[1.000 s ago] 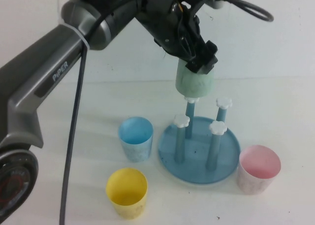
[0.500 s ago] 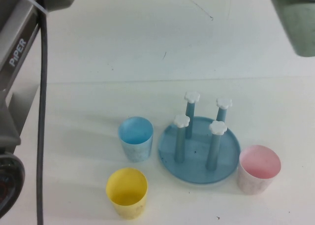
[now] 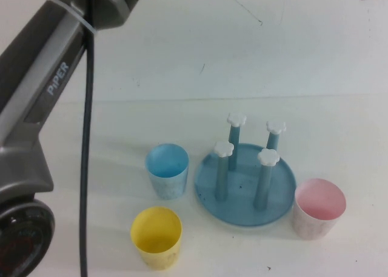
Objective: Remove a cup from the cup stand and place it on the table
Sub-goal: Hand over the cup, then place the cup on the table
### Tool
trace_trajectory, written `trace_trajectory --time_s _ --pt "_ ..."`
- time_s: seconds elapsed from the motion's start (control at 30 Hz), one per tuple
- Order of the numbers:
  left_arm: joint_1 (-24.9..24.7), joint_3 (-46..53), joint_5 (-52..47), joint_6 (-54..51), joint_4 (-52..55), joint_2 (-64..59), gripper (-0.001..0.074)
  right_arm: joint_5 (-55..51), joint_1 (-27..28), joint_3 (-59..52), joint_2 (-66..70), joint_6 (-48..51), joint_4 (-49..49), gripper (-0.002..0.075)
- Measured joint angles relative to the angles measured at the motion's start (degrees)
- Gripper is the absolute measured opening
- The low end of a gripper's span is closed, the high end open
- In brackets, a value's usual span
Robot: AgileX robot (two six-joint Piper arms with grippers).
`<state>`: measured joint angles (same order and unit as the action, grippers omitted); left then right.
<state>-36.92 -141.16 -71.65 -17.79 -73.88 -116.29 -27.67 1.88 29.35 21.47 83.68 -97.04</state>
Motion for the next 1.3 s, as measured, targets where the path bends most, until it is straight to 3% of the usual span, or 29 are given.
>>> trace_trajectory --time_s 0.17,0.27,0.4,0.53,0.67,0.77,0.9,1.0,1.13,1.17,1.3 --pt "-3.59 0.00 -0.33 -0.35 1.29 -0.94 0.0545 0.43 0.00 0.00 0.00 -0.71 0.00 0.0433" --pt "-4.01 0.00 -0.33 -1.22 2.52 -1.63 0.0545 0.67 0.00 0.00 0.00 -0.71 0.00 0.0319" --pt "-4.01 0.00 -0.28 -3.03 1.47 -2.03 0.0545 2.51 0.00 0.00 0.00 -0.01 -0.33 0.0113" --pt "-4.01 0.00 -0.28 -4.01 0.81 -2.03 0.0550 2.39 -0.11 0.00 0.00 2.12 -1.33 0.0099" --pt "-4.01 0.00 -0.19 -4.12 2.10 -2.14 0.0628 2.99 -0.11 0.00 0.00 4.49 -1.43 0.0029" --pt "-4.01 0.00 -0.19 -4.01 3.18 -2.14 0.0675 3.90 -0.11 0.00 0.00 5.25 -1.43 0.0020" --pt "-4.01 0.00 -0.19 -4.01 5.08 -2.14 0.0678 5.30 -0.11 0.00 0.13 5.91 -1.43 0.0019" --pt "-3.82 0.00 -0.19 -3.52 11.88 -0.66 0.0575 5.44 -0.11 0.00 1.45 4.44 -0.18 0.0019" --pt "-3.69 0.00 -0.42 0.43 28.00 3.37 0.0193 2.45 -0.11 1.82 6.98 -2.91 9.98 0.0019" --pt "-3.69 0.00 -0.68 1.60 32.54 4.65 0.0128 0.79 -0.11 2.86 8.94 -5.44 13.79 0.0019" --pt "-3.67 0.14 -1.04 4.74 46.19 8.94 0.0027 -6.96 -0.11 9.18 17.76 -14.99 28.76 0.0019"
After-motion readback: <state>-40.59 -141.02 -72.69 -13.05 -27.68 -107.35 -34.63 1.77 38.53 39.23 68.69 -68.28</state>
